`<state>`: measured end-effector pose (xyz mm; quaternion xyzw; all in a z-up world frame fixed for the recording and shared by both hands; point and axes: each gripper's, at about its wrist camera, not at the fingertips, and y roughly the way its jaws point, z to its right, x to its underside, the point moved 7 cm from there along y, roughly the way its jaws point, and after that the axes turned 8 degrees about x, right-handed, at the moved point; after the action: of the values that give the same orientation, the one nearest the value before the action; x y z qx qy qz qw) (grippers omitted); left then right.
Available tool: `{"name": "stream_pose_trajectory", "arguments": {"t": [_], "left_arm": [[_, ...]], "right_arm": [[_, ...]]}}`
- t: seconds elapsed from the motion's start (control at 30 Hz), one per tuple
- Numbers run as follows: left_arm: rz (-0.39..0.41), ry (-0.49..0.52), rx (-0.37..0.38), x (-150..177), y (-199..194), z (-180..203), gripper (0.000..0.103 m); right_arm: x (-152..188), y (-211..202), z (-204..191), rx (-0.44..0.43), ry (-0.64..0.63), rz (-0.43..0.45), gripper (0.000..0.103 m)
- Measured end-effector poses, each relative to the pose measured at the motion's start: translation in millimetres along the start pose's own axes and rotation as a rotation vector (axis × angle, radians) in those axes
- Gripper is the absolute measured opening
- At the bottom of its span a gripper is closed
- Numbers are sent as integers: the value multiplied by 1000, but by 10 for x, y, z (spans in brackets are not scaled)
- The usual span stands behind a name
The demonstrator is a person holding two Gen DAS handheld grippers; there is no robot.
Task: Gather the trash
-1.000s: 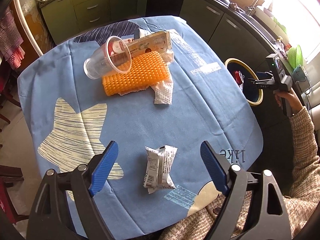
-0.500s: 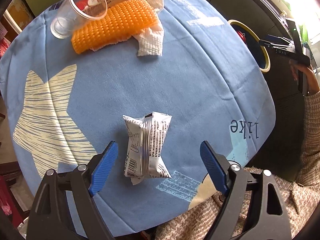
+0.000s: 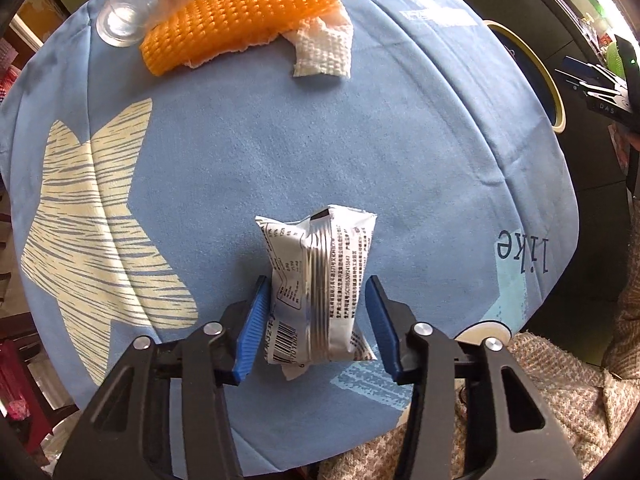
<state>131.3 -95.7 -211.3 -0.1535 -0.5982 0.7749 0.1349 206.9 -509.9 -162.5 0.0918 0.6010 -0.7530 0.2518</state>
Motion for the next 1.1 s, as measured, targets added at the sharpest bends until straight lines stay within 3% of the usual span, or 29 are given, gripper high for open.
{"name": "stream_pose_trajectory", "arguments": {"t": [0.07,0.33,0.63,0.87,1.1], "left_arm": [[2,-5,-1,-6,-1,-16,37],[22,8,15,-25,-139,-112,35],[85,113,24,-281,-581,246,35],[123,315,64,-957,-731,1198,35],[113,476,154,-1775,-296,2540,35]], "right_arm": [[2,-16,-10,-2,-1,2,79],[62,-111,41,-10,25,20,79],[270,-308,84,-26,80,64,79],[685,-712,380,-14,196,143,80],[1266,-961,783,31,313,151,82]]}}
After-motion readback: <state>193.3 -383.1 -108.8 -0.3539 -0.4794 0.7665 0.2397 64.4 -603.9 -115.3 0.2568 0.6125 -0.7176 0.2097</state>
